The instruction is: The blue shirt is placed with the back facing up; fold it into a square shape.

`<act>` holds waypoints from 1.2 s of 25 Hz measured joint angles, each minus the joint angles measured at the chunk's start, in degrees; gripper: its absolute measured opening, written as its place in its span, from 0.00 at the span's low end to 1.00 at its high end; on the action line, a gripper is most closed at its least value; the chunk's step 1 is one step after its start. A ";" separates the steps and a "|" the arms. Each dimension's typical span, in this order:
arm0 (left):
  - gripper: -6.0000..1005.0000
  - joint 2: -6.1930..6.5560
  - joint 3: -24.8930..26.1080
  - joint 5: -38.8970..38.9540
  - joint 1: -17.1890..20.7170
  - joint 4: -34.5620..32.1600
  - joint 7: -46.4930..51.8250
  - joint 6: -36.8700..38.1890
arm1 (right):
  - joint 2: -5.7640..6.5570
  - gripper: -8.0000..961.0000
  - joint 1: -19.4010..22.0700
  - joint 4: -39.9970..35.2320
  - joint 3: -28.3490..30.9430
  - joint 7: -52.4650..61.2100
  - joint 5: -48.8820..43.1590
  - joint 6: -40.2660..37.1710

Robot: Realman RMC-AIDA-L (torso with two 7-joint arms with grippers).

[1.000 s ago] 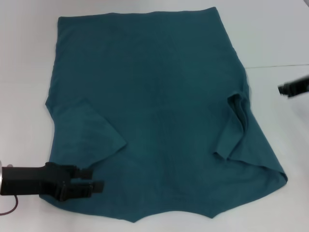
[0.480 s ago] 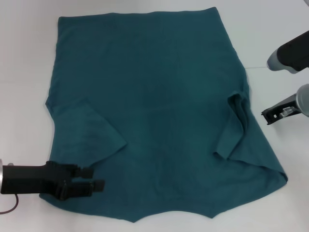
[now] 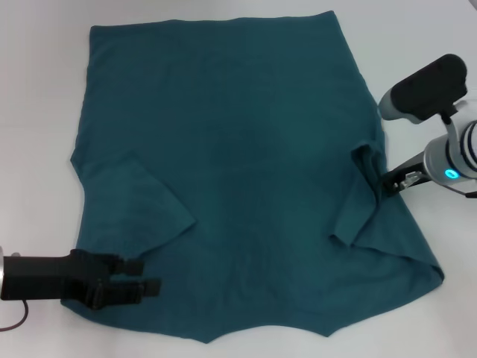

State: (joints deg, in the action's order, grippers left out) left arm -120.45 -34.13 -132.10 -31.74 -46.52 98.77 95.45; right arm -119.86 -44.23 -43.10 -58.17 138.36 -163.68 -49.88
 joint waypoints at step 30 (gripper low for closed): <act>0.61 0.05 0.40 0.28 0.39 -0.29 0.03 -0.60 | 0.36 0.01 -3.24 -0.14 -0.14 -4.57 15.20 -1.35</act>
State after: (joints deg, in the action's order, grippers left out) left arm -120.40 -33.73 -131.81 -31.35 -46.80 98.80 94.85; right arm -119.50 -47.48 -43.24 -58.31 133.79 -148.48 -51.23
